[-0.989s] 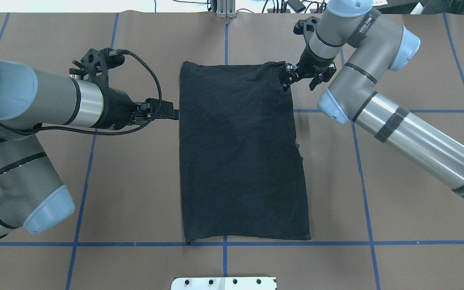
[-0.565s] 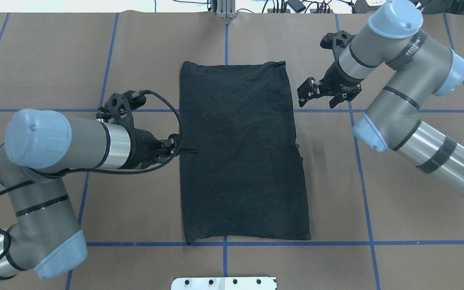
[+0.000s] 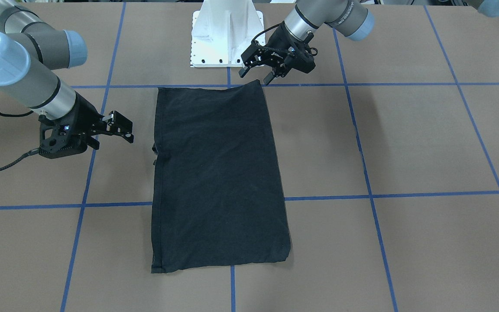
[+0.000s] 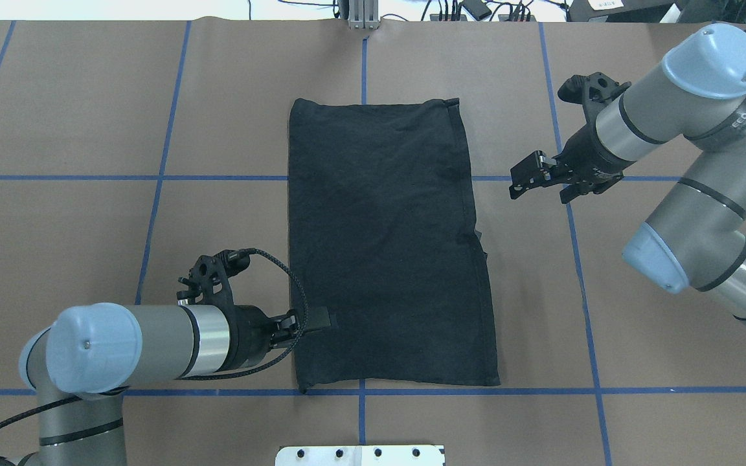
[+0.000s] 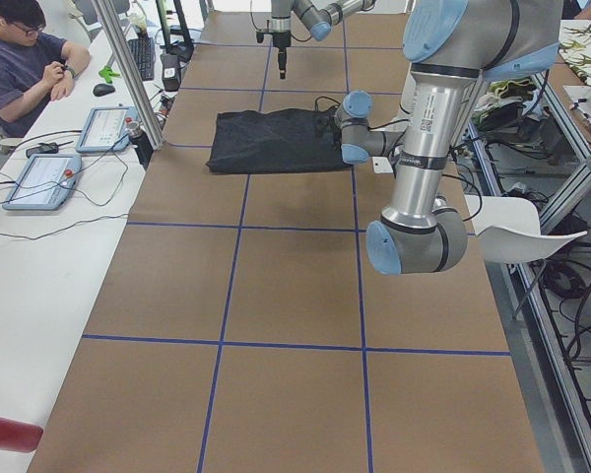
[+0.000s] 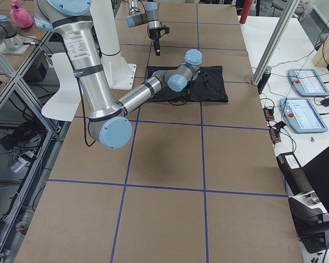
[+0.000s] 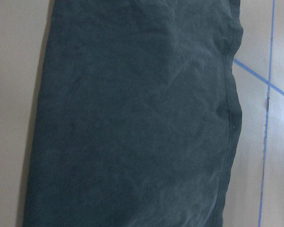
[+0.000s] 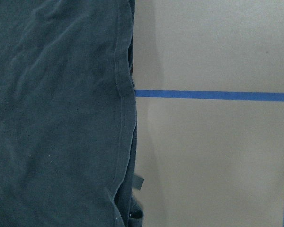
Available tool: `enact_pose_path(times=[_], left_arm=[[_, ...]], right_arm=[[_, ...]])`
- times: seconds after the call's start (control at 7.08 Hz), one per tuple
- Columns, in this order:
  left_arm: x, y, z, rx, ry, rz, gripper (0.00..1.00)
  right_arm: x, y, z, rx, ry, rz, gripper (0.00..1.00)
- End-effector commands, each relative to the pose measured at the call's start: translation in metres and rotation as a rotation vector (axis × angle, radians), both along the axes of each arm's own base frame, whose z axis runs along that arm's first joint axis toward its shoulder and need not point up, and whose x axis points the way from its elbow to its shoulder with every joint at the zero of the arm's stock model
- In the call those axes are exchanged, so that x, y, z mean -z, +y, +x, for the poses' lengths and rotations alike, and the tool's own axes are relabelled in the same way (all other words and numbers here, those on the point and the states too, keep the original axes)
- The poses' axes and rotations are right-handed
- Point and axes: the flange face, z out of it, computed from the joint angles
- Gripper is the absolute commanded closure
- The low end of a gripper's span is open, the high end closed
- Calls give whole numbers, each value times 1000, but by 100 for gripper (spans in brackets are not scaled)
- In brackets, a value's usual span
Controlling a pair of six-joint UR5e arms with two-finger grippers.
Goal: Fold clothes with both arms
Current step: 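Move the left gripper to the near edge while the right gripper withdraws outward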
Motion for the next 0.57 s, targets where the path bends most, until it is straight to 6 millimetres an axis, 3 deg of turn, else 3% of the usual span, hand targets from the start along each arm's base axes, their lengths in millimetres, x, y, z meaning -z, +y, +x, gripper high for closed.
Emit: enact_pose_path(times=[0.0,0.42], left_arm=[[-26,20,19,-34,-49,-25,0],[-55,30,52,-62,-118,-41,0]], right_arm=[[1,15,7,1,-9,-6,1],[2,16,5,5,-9,-5,1]])
